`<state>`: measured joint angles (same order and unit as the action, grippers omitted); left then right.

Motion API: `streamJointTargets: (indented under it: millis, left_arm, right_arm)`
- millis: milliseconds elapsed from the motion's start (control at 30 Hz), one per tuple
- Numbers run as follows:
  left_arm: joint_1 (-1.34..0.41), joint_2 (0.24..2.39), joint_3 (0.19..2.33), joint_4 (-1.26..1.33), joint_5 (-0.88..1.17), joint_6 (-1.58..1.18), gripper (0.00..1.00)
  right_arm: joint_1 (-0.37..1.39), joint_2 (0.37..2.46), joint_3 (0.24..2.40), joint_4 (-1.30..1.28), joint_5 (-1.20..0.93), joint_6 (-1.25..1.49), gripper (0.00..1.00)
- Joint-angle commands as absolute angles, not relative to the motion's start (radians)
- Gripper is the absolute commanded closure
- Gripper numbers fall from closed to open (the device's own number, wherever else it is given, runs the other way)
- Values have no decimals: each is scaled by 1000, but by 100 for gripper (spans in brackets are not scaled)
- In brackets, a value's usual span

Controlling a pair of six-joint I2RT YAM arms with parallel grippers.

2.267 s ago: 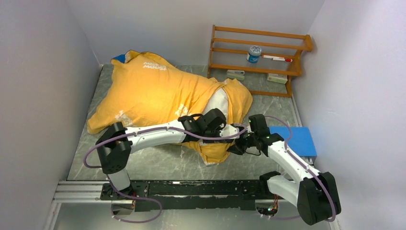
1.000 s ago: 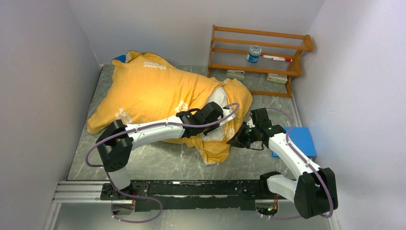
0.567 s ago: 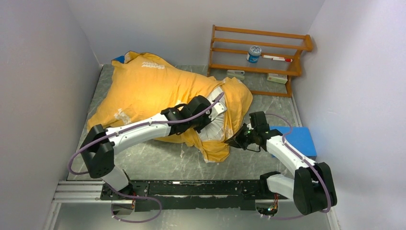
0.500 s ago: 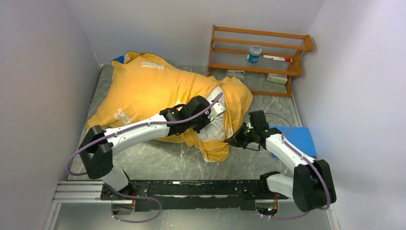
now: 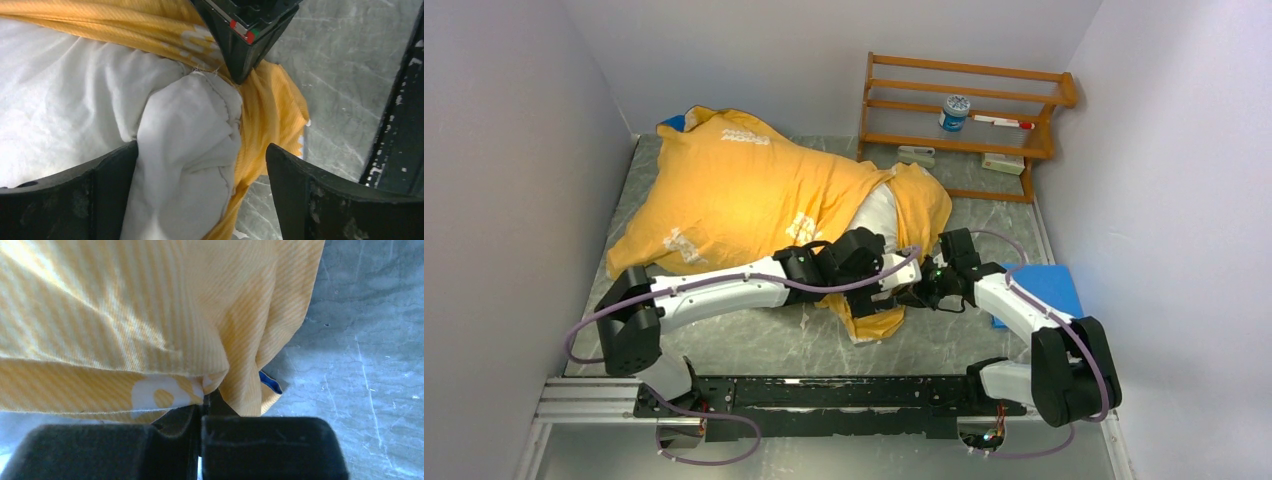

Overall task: Remove the pillowcase from the pillow
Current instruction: Remove the pillow from the pillowcase.

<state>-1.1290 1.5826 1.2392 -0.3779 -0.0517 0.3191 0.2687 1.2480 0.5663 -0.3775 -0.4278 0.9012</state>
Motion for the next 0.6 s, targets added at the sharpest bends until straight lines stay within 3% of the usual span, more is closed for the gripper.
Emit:
streamJointTargets:
  millis: [0,267,333,367,400,433,467,567]
  left_arm:
    - [-1123,1641,1283,-363,-97,416,2]
    - [-1124,1775,1269,-299,-353,458,2]
    - [-1127,1789,1248,-259,-361,452,17]
    - [-1129,1792,1237,-239,-391,439,31]
    - [-1129,1791,1229,-227,-423,424,61]
    - [-1129,1781,1221,-215,-456,409,79]
    - [-1128,1763,1210,-194,-481,397,91]
    - [-1121,1685,1208,-178,-522,368,95]
  right_arm:
    - [265,1230,521,-367,-406,892,100]
    - [265,1205,546,-394,-404,897,100]
    - [265,1190,545,-395,-405,905,100]
    - [264,1183,545,-399,-399,909,100]
    - [264,1176,545,-407,-387,913,100]
    - [264,1170,542,-416,-371,918,100]
    - [264,1163,537,-423,-347,926,100]
    - [263,1157,516,-418,-328,940,100]
